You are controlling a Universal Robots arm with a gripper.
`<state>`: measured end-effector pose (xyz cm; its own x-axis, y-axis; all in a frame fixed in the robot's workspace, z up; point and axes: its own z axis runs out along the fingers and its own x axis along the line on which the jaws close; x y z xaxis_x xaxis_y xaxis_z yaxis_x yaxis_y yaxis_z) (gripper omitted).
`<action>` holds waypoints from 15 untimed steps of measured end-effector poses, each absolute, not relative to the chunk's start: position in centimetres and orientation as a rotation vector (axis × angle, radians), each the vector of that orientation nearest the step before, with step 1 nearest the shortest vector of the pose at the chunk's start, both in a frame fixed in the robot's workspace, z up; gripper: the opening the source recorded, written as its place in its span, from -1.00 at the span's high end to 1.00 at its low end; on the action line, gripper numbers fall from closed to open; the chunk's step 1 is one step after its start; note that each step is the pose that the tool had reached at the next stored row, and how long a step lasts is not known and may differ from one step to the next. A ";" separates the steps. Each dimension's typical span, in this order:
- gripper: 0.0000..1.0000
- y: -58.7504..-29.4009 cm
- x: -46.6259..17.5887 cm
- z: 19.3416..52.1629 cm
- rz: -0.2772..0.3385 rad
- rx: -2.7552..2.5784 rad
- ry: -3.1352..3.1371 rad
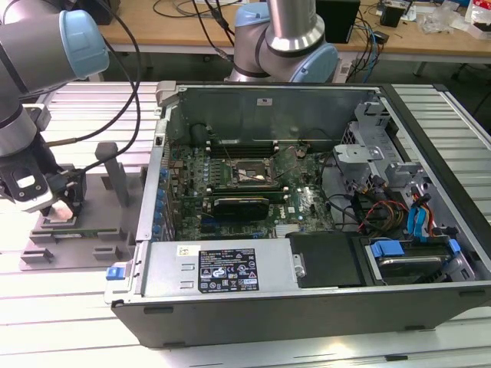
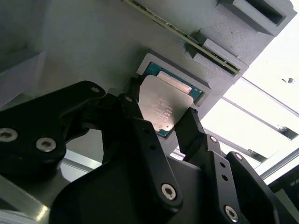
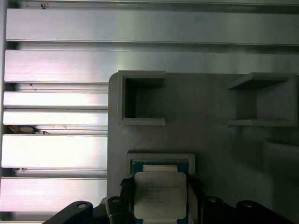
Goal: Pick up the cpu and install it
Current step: 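Pick up the cpu and move it towards the insertion slot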
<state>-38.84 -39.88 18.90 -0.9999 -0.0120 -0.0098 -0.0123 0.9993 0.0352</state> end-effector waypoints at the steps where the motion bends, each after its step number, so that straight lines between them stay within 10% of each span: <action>1: -0.09 -39.9 -38.8 18.9 0.055 -0.019 3.131; 15: -0.09 -39.8 -38.8 19.6 0.051 -0.019 3.132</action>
